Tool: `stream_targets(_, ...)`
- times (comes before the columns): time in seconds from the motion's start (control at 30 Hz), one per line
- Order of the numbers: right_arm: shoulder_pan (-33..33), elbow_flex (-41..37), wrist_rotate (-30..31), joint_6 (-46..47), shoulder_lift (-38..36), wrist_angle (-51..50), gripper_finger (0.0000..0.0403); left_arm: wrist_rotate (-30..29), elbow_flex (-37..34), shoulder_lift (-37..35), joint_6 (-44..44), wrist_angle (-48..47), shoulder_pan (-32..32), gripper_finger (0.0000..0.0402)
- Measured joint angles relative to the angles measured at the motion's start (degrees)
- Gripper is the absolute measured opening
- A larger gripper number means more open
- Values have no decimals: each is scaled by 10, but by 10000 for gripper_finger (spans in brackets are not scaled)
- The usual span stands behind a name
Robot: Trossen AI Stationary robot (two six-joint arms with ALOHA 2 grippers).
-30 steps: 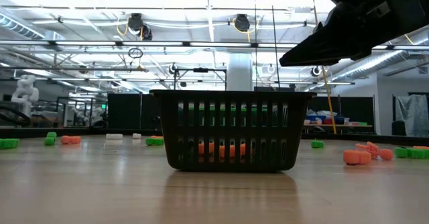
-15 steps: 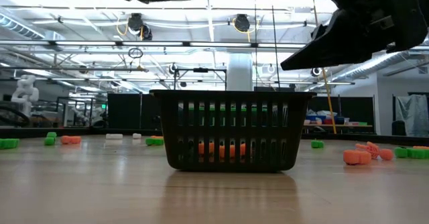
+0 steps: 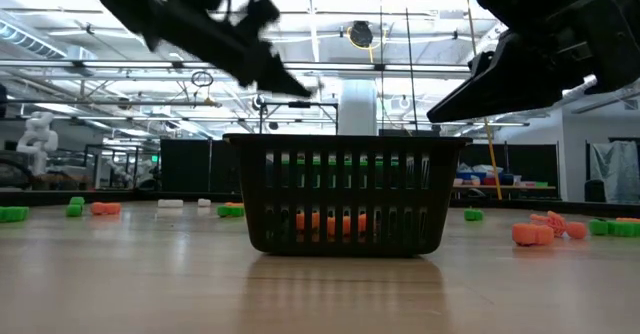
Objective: Sort Halloween decoration
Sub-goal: Put the white skeleton toy into the orange bin
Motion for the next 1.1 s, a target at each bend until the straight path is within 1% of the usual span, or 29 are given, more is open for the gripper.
stream_targets(0.1,0,0,0,9,0,-11,89,14,0,41,-18,6,32,12)
stream_targets(0.2,0,0,0,9,0,-13,89,21,0,85,-38,32,52,12)
stream_targets(0.3,0,0,0,9,0,-14,89,27,2,125,-46,59,60,13)
stream_targets(0.47,0,0,0,9,0,-14,89,30,28,165,-72,56,62,31)
stream_targets(0.6,0,0,0,9,0,-14,89,30,41,175,-86,56,61,62)
stream_targets(0.87,0,0,0,9,0,-14,89,25,42,175,-105,54,60,124)
stream_targets(1.0,0,0,0,11,0,-16,89,18,42,175,-152,52,45,131)
stream_targets(1.1,1,0,0,31,0,-29,89,18,42,170,-175,38,28,131)
